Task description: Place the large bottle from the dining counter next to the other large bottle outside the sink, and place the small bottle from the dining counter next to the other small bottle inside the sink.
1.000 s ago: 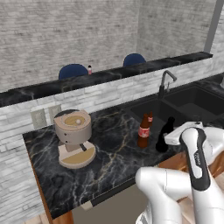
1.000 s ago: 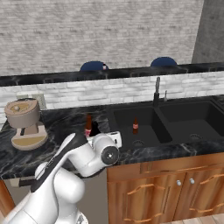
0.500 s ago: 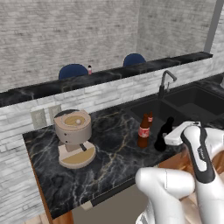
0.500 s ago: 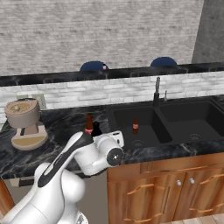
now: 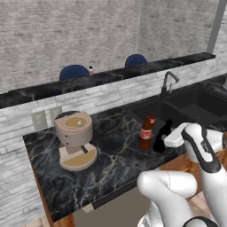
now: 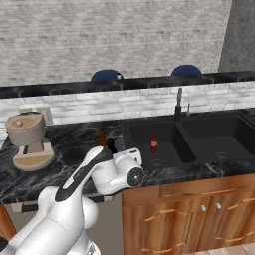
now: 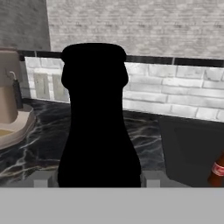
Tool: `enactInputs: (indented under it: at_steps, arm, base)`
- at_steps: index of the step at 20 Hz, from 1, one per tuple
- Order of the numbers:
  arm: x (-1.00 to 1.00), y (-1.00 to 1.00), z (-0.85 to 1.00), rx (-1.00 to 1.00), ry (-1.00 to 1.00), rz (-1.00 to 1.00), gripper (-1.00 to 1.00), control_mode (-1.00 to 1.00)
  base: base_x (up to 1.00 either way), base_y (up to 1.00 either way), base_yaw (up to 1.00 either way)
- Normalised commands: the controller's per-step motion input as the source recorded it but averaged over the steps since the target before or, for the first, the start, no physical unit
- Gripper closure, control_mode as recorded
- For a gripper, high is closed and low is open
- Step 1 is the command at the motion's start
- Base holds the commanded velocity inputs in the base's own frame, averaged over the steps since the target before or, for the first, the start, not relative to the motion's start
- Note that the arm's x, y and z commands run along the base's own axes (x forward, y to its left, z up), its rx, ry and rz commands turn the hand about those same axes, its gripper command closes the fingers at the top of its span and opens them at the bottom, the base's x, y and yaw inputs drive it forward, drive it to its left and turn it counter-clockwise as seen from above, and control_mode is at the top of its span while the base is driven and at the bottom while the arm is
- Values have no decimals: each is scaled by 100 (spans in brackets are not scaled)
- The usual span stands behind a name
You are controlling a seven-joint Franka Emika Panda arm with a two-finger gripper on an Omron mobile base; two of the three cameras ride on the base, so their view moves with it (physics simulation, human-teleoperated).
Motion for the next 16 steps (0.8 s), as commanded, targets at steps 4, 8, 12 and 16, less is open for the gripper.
enactInputs:
  at_steps: [4,8,12,16]
  arm:
    - [17,23,-43,0,-1,0,100,-100]
    - [16,18,-39,0,-2,0,100,-100]
    - [15,19,-43,0,-2,0,100,-100]
    - [16,17,-43,0,-2,0,100,-100]
  base:
    - [0,0,0]
    - [0,0,0]
    - [0,0,0]
    - [0,0,0]
